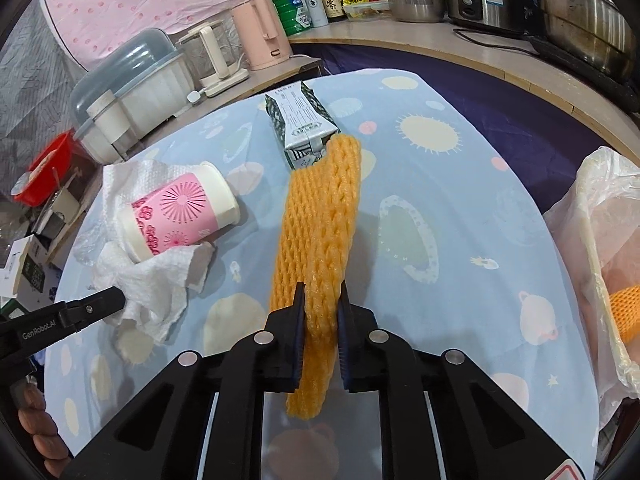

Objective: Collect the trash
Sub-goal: 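Grasp the second orange foam sleeve with the right gripper while the left gripper grasps the white tissue, then carry the foam sleeve and tissue over the white trash bin with both grippers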

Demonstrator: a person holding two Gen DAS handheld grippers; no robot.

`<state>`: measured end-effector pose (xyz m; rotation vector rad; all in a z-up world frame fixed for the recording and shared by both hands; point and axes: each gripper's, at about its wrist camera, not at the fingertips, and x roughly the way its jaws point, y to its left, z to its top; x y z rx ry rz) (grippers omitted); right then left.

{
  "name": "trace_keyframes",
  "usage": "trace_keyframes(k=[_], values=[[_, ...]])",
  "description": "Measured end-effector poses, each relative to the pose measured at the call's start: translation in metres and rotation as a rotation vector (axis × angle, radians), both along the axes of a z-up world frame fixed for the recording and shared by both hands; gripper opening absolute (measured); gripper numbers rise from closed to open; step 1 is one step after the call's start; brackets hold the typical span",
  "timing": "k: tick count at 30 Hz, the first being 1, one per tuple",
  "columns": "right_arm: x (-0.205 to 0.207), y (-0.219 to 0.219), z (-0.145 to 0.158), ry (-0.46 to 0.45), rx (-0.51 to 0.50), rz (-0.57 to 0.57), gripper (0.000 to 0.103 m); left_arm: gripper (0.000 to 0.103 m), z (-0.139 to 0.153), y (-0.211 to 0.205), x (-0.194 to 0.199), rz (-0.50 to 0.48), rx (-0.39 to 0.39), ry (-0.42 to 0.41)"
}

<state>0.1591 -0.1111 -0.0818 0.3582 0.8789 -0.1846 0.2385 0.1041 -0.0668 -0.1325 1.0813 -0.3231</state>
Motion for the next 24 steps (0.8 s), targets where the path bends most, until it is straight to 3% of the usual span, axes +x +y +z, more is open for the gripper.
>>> trace_keyframes(k=[14,24], values=[[-0.046,0.005,0.041,-0.087,-0.011,-0.003,0.012,0.007,0.040,0.026,-0.053,-0.031,-0.026,-0.075],[-0.075,-0.005,0.060,-0.135,-0.014,-0.023,0.012,0.007,0.064,0.005,-0.081,-0.083,-0.037,-0.125]])
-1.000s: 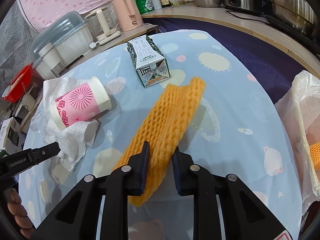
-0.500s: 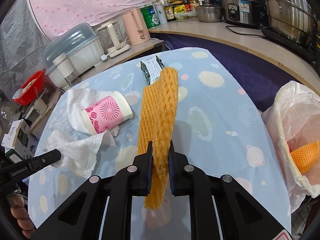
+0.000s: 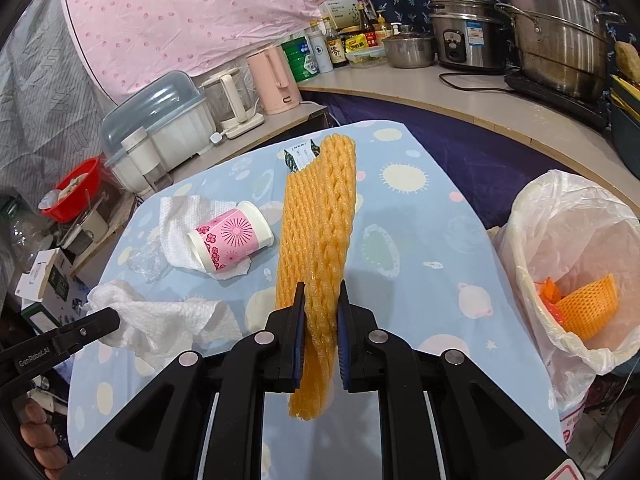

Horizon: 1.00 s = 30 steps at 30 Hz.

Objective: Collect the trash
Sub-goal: 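Carry the foam sleeve and tissue over the white trash bin with both grippers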

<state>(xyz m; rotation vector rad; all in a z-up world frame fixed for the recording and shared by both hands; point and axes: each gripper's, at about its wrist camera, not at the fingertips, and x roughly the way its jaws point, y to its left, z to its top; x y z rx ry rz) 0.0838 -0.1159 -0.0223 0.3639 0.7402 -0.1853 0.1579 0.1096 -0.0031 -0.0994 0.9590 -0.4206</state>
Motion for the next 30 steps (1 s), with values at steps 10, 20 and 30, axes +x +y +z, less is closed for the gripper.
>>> trace_keyframes(k=[10,20,30], values=[[-0.034,-0.041,0.011,-0.040,0.013,-0.094,0.012,0.007,0.021,-0.058,-0.025,-0.120,0.004,-0.052],[-0.078,-0.097,0.011,-0.063,0.034,-0.222,0.012,0.007,0.035,-0.130,-0.053,-0.256,0.017,-0.097],[-0.127,-0.156,0.010,-0.075,0.043,-0.363,0.012,0.007,0.043,-0.208,-0.080,-0.399,0.027,-0.133]])
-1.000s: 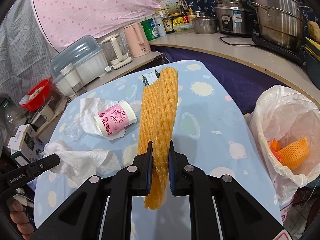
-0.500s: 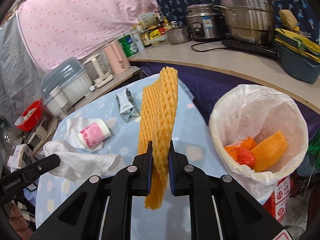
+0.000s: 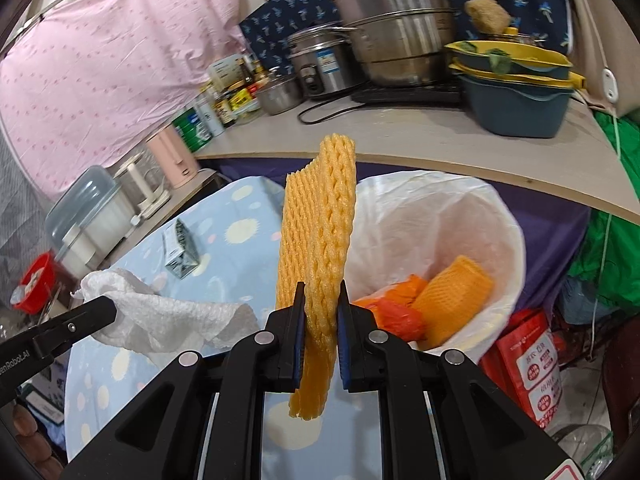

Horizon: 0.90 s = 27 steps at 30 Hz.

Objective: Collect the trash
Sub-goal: 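Carry the foam sleeve and tissue over the white trash bin with both grippers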

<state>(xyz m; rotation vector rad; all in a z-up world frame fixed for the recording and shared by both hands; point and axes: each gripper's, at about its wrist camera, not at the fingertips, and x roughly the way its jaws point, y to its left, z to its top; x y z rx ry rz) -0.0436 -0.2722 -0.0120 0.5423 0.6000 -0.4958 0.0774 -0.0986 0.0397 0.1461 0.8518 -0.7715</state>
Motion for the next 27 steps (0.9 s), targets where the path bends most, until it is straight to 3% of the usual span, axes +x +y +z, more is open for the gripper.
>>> trace_keyframes(k=[14,27], values=[[-0.033,-0.055,-0.012,0.013,0.014,-0.123,0.012,0.007,-0.006,-0.095,-0.026,-0.139,0.035,-0.028],[-0.032,-0.083,-0.029,0.035,0.042,-0.155,0.012,0.007,-0.030,-0.134,-0.019,-0.164,0.083,-0.011]])
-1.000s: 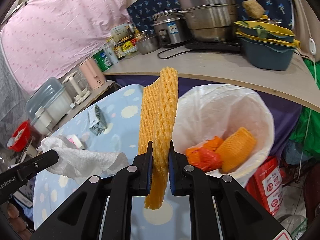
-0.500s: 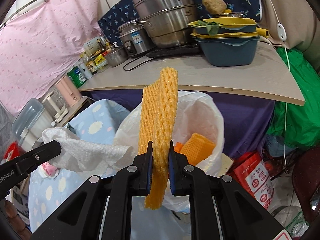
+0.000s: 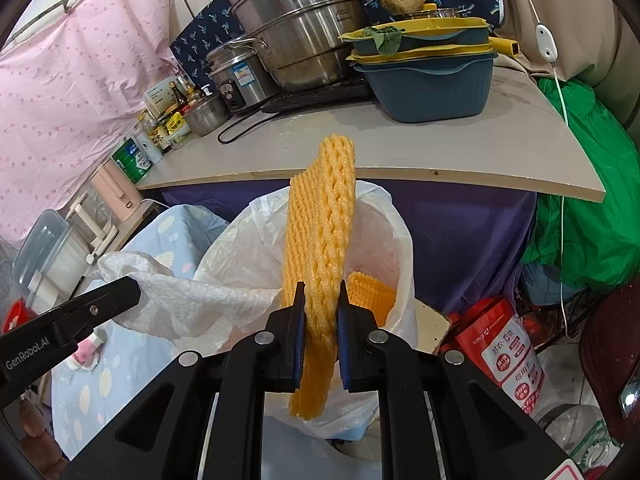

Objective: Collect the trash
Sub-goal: 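Carry the foam sleeve and tissue over the white trash bin with both grippers, then open both grippers to drop the sleeve and tissue into the bin, then move both open grippers back over the remaining trash on the table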

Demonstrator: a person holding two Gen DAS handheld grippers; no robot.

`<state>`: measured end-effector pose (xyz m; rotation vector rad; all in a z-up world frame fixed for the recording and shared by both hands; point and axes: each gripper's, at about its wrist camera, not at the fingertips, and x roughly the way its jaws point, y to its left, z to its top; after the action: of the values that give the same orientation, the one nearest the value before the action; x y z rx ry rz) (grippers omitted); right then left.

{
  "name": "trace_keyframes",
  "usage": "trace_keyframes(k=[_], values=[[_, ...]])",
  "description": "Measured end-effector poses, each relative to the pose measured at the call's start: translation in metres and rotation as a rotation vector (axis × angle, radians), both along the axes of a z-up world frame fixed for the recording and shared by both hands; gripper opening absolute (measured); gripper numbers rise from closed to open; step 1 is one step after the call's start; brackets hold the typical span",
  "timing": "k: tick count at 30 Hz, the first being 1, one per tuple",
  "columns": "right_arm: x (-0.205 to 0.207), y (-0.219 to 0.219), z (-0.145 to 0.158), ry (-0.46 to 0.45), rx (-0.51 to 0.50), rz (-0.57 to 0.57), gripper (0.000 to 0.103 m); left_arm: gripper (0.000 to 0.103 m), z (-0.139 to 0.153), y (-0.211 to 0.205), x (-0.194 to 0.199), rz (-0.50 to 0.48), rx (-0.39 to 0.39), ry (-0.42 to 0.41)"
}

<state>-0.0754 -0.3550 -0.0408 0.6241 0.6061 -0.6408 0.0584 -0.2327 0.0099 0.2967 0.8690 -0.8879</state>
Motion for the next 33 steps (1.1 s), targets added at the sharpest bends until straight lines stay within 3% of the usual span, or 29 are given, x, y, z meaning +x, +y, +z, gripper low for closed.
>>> trace_keyframes(k=[8,11,13,15,16,23,33], values=[[0.007,-0.005,-0.010,0.023,0.015,-0.002,0.013,0.007,-0.012,-0.011,0.007,-0.005,0.019,0.023],[0.006,-0.005,-0.010,0.018,0.009,-0.018,0.022,0.009,-0.015,-0.013,0.009,0.005,0.020,0.026],[0.006,-0.003,-0.008,0.011,0.002,-0.024,0.032,0.026,-0.017,-0.014,0.010,0.008,0.030,0.028],[0.006,-0.002,-0.005,0.007,-0.006,-0.025,0.035,0.040,-0.017,-0.011,0.012,0.023,0.026,0.025],[0.006,-0.002,-0.004,0.007,-0.008,-0.025,0.035,0.041,-0.017,-0.010,0.012,0.029,0.023,0.022],[0.008,0.004,0.002,-0.002,-0.020,-0.025,0.042,0.042,-0.015,-0.003,0.017,0.044,0.026,0.023],[0.015,0.016,0.010,-0.002,-0.035,-0.006,0.043,0.043,-0.011,0.013,0.023,0.073,0.017,0.024]])
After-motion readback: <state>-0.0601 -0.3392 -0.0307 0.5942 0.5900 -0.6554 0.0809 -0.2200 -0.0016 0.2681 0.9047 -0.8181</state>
